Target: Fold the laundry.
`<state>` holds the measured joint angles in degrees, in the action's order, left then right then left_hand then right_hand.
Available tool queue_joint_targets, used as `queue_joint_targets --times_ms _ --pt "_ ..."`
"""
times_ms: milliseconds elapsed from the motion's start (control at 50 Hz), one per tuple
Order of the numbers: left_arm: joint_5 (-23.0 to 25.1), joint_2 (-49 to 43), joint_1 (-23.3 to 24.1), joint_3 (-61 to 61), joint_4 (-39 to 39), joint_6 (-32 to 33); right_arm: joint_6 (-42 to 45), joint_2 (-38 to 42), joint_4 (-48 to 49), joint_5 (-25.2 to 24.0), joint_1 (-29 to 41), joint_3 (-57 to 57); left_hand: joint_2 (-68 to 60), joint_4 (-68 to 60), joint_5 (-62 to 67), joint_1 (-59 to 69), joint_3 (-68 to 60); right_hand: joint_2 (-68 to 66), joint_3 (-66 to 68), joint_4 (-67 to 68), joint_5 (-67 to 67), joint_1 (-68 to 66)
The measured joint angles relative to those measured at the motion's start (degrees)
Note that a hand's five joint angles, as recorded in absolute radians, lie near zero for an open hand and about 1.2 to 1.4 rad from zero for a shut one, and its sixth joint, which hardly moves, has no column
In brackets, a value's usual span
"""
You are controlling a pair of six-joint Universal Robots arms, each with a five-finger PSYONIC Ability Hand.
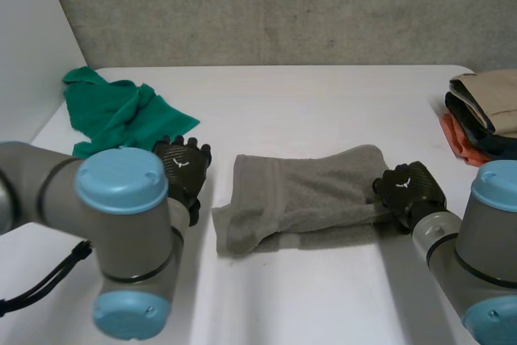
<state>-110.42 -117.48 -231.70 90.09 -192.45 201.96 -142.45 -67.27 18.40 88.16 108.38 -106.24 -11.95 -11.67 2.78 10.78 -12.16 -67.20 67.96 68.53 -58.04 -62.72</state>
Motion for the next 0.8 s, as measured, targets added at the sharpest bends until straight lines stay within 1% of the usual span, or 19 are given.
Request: queue_joint_targets --times_ms 80,220,260,320,380,400,420,460,500,520,540,560,580,660,700,720,740,800 --pt "1.98 4.63 -0.2 2.61 -0.11 -0.05 3.31 -1.41 0.04 0.37 0.24 -0.22 0.0 0.0 0.0 0.0 0.0 0.0 0.0 0.01 0.0 0.0" --pt "3.93 12.41 -1.77 4.08 -0.25 -0.1 14.03 -3.17 1.02 2.56 2.54 3.92 0.0 0.0 0.0 0.0 0.0 0.0 0.05 0.03 0.0 0.0" --pt "4.05 14.03 -2.51 3.99 -0.42 -0.1 16.73 -3.17 2.05 2.86 5.51 6.16 0.0 0.0 0.0 0.0 0.0 -0.02 0.1 0.06 0.0 -0.01" --pt "4.11 15.18 -3.36 3.84 -0.7 -0.1 19.03 -2.27 4.42 1.94 11.88 9.04 0.0 0.0 0.0 0.0 0.0 -0.02 0.1 0.05 -0.01 -0.01" --pt "4.14 15.73 -4.12 3.81 -0.96 -0.13 20.12 0.09 6.97 -0.81 18.37 10.87 0.0 0.0 0.0 0.0 0.0 -0.02 0.09 0.0 0.01 -0.01" --pt "4.15 15.81 -4.39 3.82 -1.05 -0.16 20.47 1.85 8.05 -2.93 21.37 11.39 0.0 0.0 0.0 0.0 0.0 0.35 -0.62 -0.92 0.67 0.01" --pt "4.15 15.81 -4.5 3.83 -1.09 -0.18 20.6 2.71 8.47 -3.95 22.57 11.56 0.0 0.0 0.0 0.0 0.0 1.27 -1.77 -2.19 1.52 0.15" --pt "4.16 15.75 -4.72 3.86 -1.19 -0.23 20.87 5.11 9.18 -6.86 25.24 11.8 0.0 0.0 0.0 0.0 0.0 15.07 -15.49 -14.89 14.45 11.07" --pt "4.17 15.52 -4.88 3.85 -1.4 -0.32 21.04 7.57 9.4 -9.68 27.17 11.81 0.0 0.0 0.0 0.0 0.0 34.21 -33.9 -34.43 33.46 30.18" --pt "4.19 15.36 -4.92 3.82 -1.59 -0.36 20.98 8.44 9.34 -10.49 27.65 11.76 0.0 0.0 0.0 0.0 0.0 46.4 -44.95 -45.43 45.96 42.28" --pt "4.19 15.3 -4.93 3.8 -1.68 -0.37 20.93 8.69 9.31 -10.68 27.76 11.73 0.0 0.0 0.0 0.0 0.0 48.75 -48.38 -48.9 49.2 44.67" --pt "4.2 15.06 -4.95 3.68 -2.2 -0.41 20.53 9.38 9.16 -11.06 28.0 11.58 0.0 0.0 0.0 0.0 0.0 53.51 -53.26 -53.64 53.52 49.17" --pt "4.21 14.95 -4.94 3.59 -2.59 -0.42 20.26 9.53 9.09 -11.02 28.0 11.52 0.0 0.0 0.0 0.0 0.0 54.81 -55.25 -55.35 55.05 50.0" --pt "4.38 14.58 -4.71 2.65 -5.61 -0.45 14.06 6.37 8.53 -7.79 26.63 11.04 0.0 0.0 0.0 0.0 0.0 55.23 -56.11 -56.53 55.35 50.02" --pt "4.71 14.47 -4.51 1.96 -7.16 -0.5 8.35 2.79 8.21 -5.77 25.09 10.64 0.0 0.0 0.0 0.0 0.0 55.23 -56.11 -56.53 55.35 50.02" --pt "5.2 14.36 -4.29 1.34 -8.18 -0.59 3.66 0.06 7.86 -4.65 23.82 10.27 0.0 0.0 0.0 0.0 0.0 55.23 -56.11 -56.53 55.35 50.02" --pt "5.52 14.27 -4.14 0.99 -8.67 -0.66 1.01 -1.39 7.63 -4.1 23.1 10.05 0.0 0.0 0.0 0.0 0.0 55.23 -56.11 -56.53 55.35 50.02" --pt "7.79 13.38 -2.9 -0.97 -10.18 -1.25 -11.15 -7.07 5.33 -2.84 19.67 9.5 0.0 0.0 0.0 0.0 0.0 55.23 -56.11 -56.53 55.35 50.02"
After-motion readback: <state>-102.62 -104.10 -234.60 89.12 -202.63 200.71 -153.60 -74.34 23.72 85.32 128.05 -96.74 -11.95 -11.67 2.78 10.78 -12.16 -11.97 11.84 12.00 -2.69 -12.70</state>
